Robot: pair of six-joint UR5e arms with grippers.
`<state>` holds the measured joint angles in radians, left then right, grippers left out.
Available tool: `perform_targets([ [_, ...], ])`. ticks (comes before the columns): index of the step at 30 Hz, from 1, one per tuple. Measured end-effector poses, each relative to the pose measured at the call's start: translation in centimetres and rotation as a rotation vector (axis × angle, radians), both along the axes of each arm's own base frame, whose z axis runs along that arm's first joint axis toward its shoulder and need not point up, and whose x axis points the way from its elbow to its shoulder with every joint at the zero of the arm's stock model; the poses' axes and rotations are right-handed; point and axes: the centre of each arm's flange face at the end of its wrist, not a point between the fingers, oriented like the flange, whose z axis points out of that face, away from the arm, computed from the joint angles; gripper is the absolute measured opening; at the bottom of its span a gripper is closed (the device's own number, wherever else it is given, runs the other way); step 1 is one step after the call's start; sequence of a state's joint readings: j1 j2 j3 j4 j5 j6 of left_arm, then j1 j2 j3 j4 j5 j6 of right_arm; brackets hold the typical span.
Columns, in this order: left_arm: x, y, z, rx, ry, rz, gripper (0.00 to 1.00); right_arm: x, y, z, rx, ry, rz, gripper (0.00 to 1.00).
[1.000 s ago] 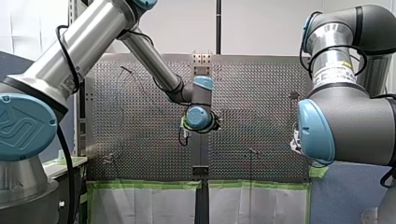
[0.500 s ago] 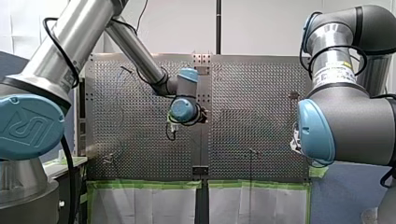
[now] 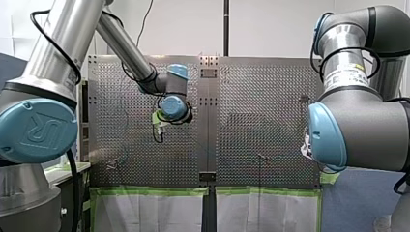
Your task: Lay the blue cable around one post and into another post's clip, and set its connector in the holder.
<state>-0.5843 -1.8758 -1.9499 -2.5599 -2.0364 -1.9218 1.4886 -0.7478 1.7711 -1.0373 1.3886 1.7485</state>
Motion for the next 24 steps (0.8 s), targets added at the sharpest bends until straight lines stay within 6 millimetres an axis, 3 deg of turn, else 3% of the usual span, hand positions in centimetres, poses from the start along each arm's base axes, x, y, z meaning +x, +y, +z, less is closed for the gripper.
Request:
perform_targets([
  [24,-1.6,10.8,2.6,-0.221,-0.047,0.069,1.0,0.3,0.1,-0.2,0.003,-0.001,0.011,0.0],
])
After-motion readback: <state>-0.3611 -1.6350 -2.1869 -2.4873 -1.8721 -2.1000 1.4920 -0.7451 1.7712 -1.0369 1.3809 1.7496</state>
